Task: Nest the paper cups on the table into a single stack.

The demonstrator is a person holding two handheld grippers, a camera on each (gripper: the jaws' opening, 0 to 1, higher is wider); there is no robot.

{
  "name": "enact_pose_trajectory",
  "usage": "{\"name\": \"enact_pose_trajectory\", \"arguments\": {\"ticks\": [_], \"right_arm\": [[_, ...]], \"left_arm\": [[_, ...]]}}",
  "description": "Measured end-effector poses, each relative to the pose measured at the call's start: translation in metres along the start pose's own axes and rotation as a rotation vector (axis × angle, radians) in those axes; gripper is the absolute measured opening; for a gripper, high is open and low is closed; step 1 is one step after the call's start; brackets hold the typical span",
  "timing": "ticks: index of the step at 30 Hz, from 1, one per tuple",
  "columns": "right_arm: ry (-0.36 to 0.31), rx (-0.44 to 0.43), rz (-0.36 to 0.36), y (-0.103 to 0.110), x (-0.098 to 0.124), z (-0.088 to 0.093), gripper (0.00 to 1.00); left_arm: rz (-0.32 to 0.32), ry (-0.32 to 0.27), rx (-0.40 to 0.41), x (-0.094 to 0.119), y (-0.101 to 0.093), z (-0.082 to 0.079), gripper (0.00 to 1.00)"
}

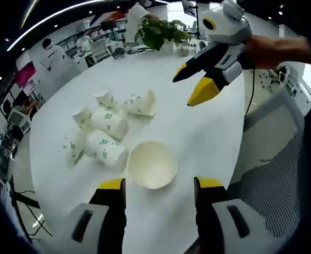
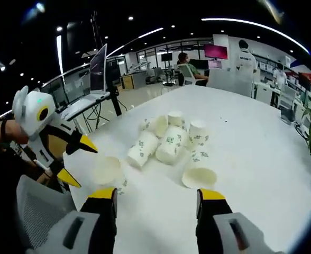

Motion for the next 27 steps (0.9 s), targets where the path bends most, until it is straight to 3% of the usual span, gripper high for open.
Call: {"name": "enact_pose_trajectory", "arguments": {"ticks": [7,13,19,27], "right_arm": [[-0.035,-0.063,-0.003,-0.006,-0.014,-0.012,0.61],[-0.025,-0.075,0.007,-0.014,-0.025,-0.019,0.61],[-0.020,-0.085,0.039,-0.026,-0.035,-0.029,0.61],[-0.016,-0.101,0.110,-0.061,-0.055,-0.057,0.61]], "left_arm": [[-0.045,-0.048,0.082,0.005,0.009,0.012,0.60],[-0.063,-0.118,0.194,0.011,0.015,0.011,0.61],[-0.067,-0.117,0.208,0.012,0.018,0.016,0.61],[-0.068,-0.103,0.227,0.015,0.019,0.027,0.61]]}}
Point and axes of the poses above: the point that each gripper's makers call its tool centre point, and the gripper's own axes: x roughly backward along the fingers, y roughly to its left, z roughly out of its underside, the point moved 3 cm from there along x, roughly backward along the fingers, and after that the axes turned 5 degrees about -z, right-handed, at the moved point
